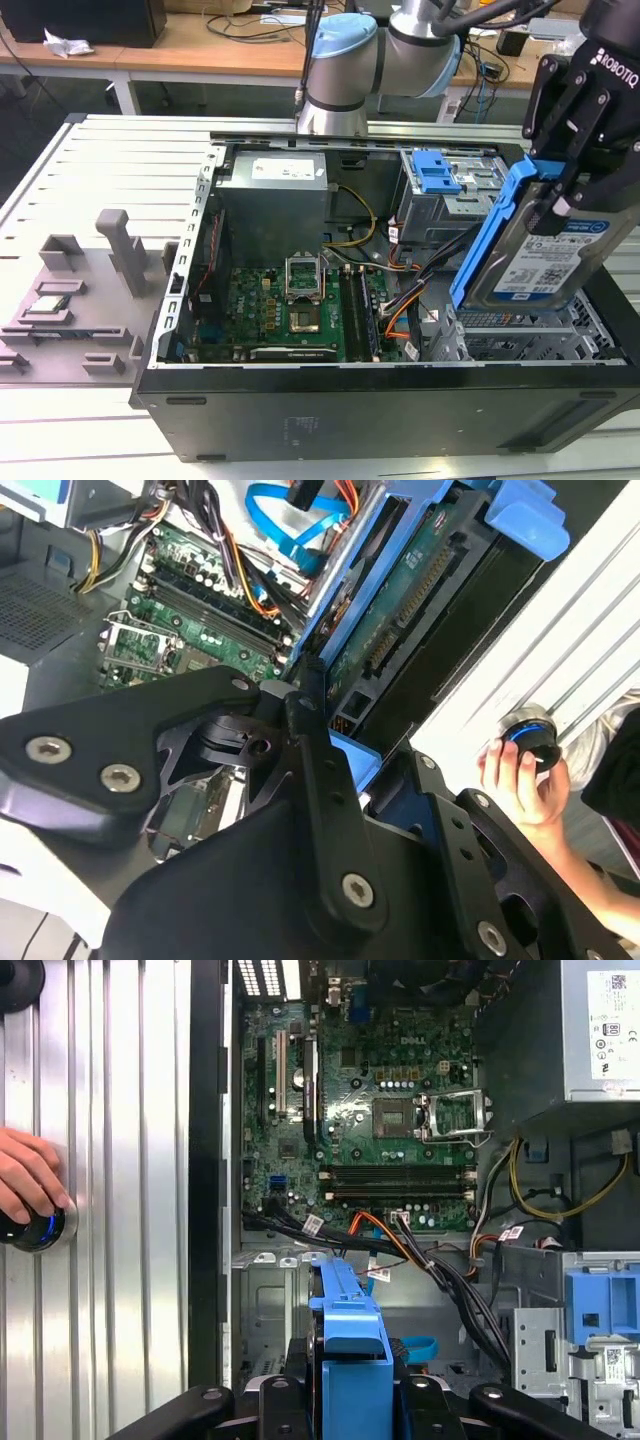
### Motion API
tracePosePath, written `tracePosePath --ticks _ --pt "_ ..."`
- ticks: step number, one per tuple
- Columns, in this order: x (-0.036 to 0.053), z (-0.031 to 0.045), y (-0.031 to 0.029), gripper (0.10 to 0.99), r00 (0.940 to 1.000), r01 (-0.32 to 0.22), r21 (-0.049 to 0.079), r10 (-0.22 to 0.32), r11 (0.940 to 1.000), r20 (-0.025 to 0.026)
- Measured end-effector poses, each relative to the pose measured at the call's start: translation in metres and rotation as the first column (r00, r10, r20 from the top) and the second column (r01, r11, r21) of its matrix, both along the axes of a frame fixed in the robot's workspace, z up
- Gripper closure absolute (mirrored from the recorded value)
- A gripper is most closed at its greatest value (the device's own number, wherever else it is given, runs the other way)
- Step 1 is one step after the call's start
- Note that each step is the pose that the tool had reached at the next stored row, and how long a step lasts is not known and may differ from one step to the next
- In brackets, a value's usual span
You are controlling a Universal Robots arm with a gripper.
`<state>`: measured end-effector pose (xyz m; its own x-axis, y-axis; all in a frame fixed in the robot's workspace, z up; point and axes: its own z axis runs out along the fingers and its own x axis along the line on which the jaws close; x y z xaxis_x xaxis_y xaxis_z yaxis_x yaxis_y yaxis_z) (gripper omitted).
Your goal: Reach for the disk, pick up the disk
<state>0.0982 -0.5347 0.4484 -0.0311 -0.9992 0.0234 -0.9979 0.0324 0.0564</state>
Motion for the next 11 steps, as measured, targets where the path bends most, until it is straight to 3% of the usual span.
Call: tracePosePath --ticks 4,11 --pt "0.0015 -0.0007 -0.0057 0.718 1.0000 0.000 -0.001 0.000 1.0000 0.0000" --pt "0.0018 -0.0008 -0.0061 0.718 1.0000 0.000 -0.001 0.000 1.0000 0.0000"
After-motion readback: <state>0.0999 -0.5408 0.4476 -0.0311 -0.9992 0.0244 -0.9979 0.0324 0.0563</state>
